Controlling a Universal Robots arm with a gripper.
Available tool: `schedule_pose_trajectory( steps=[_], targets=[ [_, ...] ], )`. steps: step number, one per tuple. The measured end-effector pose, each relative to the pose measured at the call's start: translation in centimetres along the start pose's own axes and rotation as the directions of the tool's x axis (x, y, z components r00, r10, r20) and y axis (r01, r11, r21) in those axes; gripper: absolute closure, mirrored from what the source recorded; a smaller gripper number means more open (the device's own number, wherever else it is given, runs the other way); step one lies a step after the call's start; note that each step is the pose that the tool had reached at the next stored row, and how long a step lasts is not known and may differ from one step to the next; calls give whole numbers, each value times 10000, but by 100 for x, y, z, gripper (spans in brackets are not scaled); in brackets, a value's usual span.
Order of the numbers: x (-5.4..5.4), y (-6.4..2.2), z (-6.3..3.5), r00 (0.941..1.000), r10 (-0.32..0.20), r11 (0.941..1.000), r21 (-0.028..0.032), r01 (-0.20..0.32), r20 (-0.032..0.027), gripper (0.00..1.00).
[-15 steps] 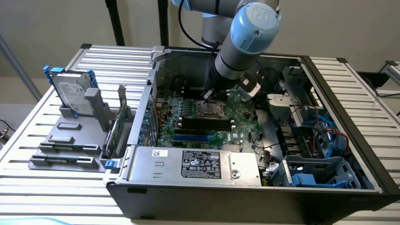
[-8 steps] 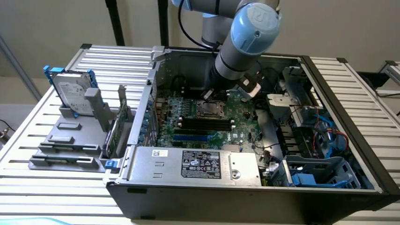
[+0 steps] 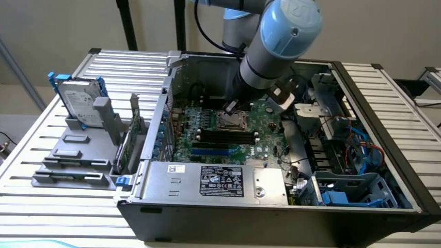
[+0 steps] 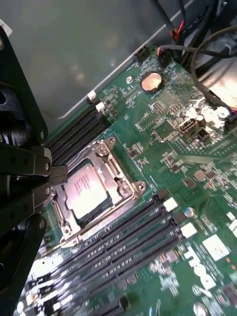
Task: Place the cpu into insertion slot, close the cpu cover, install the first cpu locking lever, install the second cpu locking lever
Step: 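Install the second cpu locking lever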
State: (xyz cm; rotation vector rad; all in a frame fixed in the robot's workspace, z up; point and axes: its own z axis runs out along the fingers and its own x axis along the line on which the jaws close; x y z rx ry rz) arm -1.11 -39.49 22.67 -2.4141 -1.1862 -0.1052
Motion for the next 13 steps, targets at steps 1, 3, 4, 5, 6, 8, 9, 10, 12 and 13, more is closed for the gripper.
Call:
schedule_pose_trajectory(
  steps=[1,3,4,5,6,8,9,10,12,13],
  targets=[
    [-21,9,-42,10000,0,10000,-1,0,1,89],
    [-61,19,-101,10000,-1,10000,-12,1,3,89],
    [-82,21,-123,10000,-2,10000,-22,2,2,89],
    [-104,22,-143,10000,-7,10000,-32,7,0,89],
    [-130,22,-163,10000,-14,10000,-44,14,-5,89],
    [-182,22,-195,10000,-25,10000,-65,25,-16,89],
    [-212,23,-207,10000,-32,10000,-75,31,-25,89],
    [-242,23,-218,10000,-40,10000,-87,40,-32,89],
    [-305,25,-239,10000,-56,9999,-110,56,-47,89],
    [-343,20,-247,10000,-63,9999,-121,62,-55,89]
  ],
)
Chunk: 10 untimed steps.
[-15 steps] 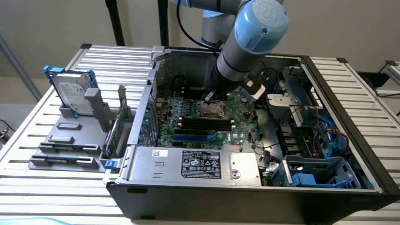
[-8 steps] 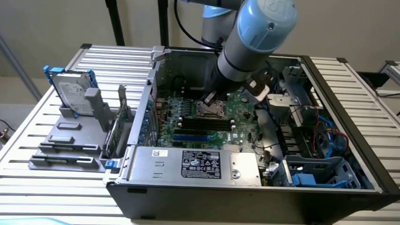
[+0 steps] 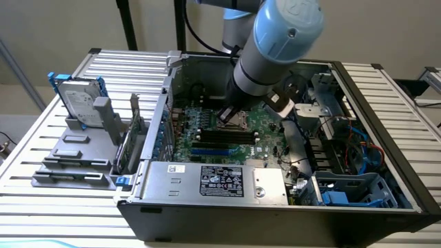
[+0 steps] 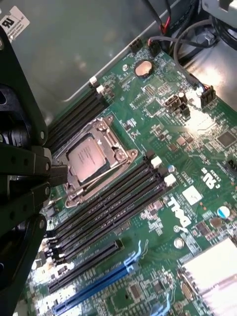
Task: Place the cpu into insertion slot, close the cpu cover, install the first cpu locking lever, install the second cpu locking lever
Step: 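Install the second cpu locking lever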
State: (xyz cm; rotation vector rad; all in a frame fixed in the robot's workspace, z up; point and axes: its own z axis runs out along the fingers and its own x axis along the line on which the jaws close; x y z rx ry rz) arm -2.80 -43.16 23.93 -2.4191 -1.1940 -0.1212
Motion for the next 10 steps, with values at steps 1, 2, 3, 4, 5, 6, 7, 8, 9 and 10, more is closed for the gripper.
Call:
schedule_pose_trajectory(
  steps=[1,2,3,4,5,6,7,8,9,10],
  targets=[
    [-39,-15,-6,10000,-7,10000,-12,7,-9,89],
    [-80,-36,-10,10000,-13,10000,-23,13,-18,89],
    [-122,-62,-12,10000,-19,10000,-33,19,-25,89],
    [-160,-89,-13,10000,-25,10000,-41,24,-30,89],
    [-189,-120,-9,10000,-30,10000,-50,29,-38,89],
    [-205,-139,-6,10000,-36,10000,-63,36,-46,89],
    [-212,-149,-3,10000,-45,10000,-78,44,-58,89],
    [-217,-152,1,10000,-52,9999,-89,51,-67,89],
    [-224,-153,9,10000,-59,9999,-107,58,-78,89],
    [-229,-153,18,9999,-63,9999,-119,62,-86,89]
  ],
)
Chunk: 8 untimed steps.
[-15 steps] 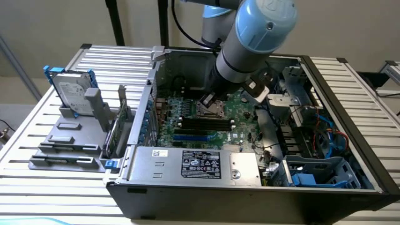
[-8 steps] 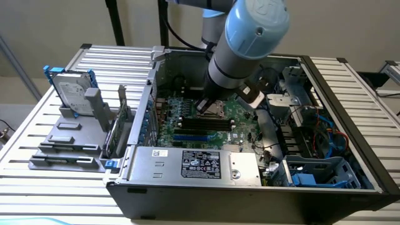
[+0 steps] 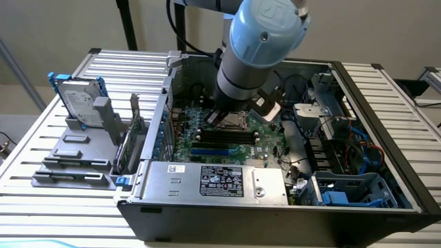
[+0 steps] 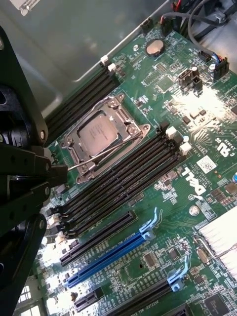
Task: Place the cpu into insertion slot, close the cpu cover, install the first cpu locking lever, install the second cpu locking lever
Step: 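Install the second cpu locking lever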
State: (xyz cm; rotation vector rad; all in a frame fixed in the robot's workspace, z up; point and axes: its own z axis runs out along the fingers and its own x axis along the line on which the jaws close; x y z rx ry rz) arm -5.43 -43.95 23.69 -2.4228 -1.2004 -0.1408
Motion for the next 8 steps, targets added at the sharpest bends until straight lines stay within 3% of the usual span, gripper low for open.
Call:
schedule_pose_trajectory(
  steps=[8],
  targets=[
    [-17,-18,48,10000,-11,10000,-21,11,-18,89]
  ],
)
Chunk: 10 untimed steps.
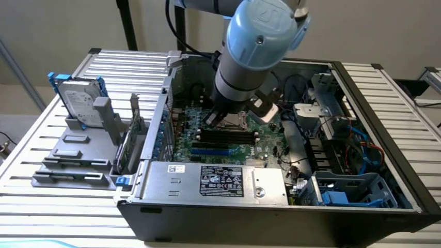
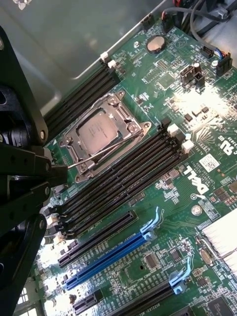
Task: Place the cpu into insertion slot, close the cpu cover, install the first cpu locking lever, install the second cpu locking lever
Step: 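Install the second cpu locking lever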
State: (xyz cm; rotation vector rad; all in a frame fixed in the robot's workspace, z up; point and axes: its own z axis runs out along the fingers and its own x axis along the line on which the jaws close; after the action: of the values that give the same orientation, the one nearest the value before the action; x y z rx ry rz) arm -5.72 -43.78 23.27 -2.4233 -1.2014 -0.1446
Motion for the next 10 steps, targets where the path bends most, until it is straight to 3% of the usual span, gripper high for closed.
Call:
schedule_pose_trajectory(
  steps=[10],
  targets=[
    [-44,-29,99,10000,-19,10000,-43,18,-26,89]
  ],
)
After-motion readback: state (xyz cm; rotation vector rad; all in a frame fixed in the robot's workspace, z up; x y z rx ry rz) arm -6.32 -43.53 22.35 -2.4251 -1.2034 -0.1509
